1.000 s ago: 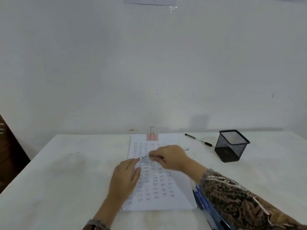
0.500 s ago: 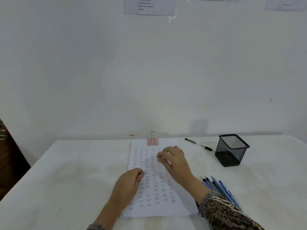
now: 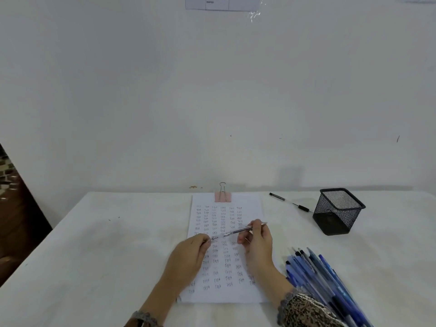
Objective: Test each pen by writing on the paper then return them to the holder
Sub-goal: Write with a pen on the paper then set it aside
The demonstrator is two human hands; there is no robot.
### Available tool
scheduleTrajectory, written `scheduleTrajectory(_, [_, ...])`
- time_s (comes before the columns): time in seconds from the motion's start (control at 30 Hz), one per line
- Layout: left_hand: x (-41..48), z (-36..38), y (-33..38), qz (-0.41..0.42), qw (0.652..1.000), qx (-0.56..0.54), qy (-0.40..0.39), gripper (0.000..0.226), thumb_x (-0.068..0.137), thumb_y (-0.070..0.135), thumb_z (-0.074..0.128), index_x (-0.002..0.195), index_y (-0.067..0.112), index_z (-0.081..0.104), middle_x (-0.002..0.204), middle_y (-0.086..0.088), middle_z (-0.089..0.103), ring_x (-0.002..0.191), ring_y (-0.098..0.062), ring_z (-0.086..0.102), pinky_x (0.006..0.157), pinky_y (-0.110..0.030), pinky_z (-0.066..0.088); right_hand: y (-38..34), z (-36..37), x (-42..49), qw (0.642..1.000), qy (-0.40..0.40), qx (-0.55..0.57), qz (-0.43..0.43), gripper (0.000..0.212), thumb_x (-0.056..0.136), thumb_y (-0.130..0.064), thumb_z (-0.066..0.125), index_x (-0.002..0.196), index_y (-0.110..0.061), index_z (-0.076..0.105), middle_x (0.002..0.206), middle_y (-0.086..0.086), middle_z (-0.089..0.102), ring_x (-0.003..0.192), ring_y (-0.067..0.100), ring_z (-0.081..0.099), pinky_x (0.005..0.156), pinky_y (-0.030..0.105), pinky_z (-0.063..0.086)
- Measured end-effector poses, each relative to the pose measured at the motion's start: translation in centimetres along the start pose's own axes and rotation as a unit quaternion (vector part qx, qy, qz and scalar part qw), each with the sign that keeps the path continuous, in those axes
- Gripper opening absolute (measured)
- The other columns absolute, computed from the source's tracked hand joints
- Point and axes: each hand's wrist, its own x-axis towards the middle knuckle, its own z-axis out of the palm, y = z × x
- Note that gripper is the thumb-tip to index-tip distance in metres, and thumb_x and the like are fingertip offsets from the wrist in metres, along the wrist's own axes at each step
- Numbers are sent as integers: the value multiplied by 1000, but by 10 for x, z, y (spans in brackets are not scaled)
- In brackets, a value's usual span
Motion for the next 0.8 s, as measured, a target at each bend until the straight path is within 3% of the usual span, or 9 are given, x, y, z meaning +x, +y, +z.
scheduleTrajectory(0.17, [0,-2,2,13,1000,-5,-15,38,92,52,27,96,27,57,76,26,49,71,1,49,62,-8,32,2,1,0,998,-54,-32,-10,19,99,-12,40,83,-5,48,55,7,49,44,13,52,45,24,45])
scheduleTrajectory(0.43, [1,-3,1,-31,995,-89,-9,23,96,18,46,108,9,63,95,11,59,90,-7,55,80,-6,36,1,-2,-2,990,-133,-37,-2,18,94,-2,47,80,2,58,56,9,62,49,15,59,53,22,51])
scheduleTrajectory(0.57, [0,-7,5,-23,994,-110,-3,28,95,24,44,102,6,65,88,13,58,83,3,54,78,-2,37,1,-5,-1,989,-148,-22,17,18,93,-3,48,81,2,59,59,11,62,51,15,60,54,22,52])
scheduleTrajectory(0.67, [0,-10,6,-28,991,-128,9,19,95,16,47,101,9,64,87,19,56,89,11,51,76,-3,37,-9,-10,2,983,-174,-28,56,12,89,-1,54,82,3,63,67,13,62,54,15,61,54,21,53])
scheduleTrajectory(0.73, [-1,-11,6,-28,991,-133,16,19,95,19,47,100,12,64,87,20,57,88,10,52,75,-3,37,-27,-13,8,971,-203,-116,49,6,84,-2,63,81,-3,69,72,8,65,62,15,62,64,20,54])
scheduleTrajectory(0.8, [-2,-12,6,-30,991,-127,29,21,95,30,47,99,17,63,88,21,56,88,8,52,76,-5,38,-50,-15,14,913,-236,-332,-22,6,77,-13,74,76,-19,73,72,-6,69,71,8,62,73,19,50])
